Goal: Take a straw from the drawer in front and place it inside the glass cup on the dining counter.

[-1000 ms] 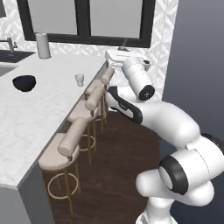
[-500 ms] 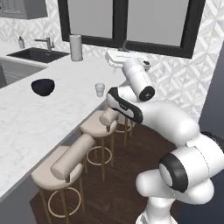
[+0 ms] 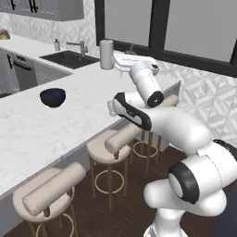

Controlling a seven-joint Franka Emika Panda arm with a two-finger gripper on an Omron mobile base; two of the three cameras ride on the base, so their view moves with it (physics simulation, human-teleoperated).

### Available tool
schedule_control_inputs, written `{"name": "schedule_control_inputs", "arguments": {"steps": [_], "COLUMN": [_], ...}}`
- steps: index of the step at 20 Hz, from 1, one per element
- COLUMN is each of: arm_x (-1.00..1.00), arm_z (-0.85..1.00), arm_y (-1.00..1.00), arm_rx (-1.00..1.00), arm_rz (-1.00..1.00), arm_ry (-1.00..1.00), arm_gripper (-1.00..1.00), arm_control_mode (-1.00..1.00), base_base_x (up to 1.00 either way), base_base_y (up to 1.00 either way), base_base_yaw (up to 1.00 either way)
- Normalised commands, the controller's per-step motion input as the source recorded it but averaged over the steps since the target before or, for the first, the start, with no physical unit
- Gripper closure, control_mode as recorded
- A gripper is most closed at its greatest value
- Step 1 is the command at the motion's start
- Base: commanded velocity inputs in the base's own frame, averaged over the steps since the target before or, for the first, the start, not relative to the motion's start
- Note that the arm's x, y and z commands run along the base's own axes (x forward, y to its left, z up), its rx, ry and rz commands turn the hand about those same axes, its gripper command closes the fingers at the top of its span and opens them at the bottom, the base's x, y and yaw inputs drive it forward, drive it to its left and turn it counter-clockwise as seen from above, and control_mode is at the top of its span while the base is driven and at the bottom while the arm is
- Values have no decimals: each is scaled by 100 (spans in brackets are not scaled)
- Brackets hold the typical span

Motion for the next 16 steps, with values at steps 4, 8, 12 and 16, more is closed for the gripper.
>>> {"name": "schedule_control_inputs", "arguments": {"steps": [4, 8, 12, 16], "arm_x": [0, 0, 0, 0], "arm_z": [0, 0, 0, 0], "arm_y": [0, 0, 0, 0], "arm_rx": [0, 0, 0, 0], "arm_rz": [0, 0, 0, 0], "arm_ry": [0, 0, 0, 0], "arm_gripper": [100, 100, 100, 100], "arm_control_mode": [100, 100, 100, 100], "base_base_x": [59, 62, 56, 67], "base_base_y": [-85, -78, -66, -53], "base_base_yaw": [44, 45, 47, 47]}}
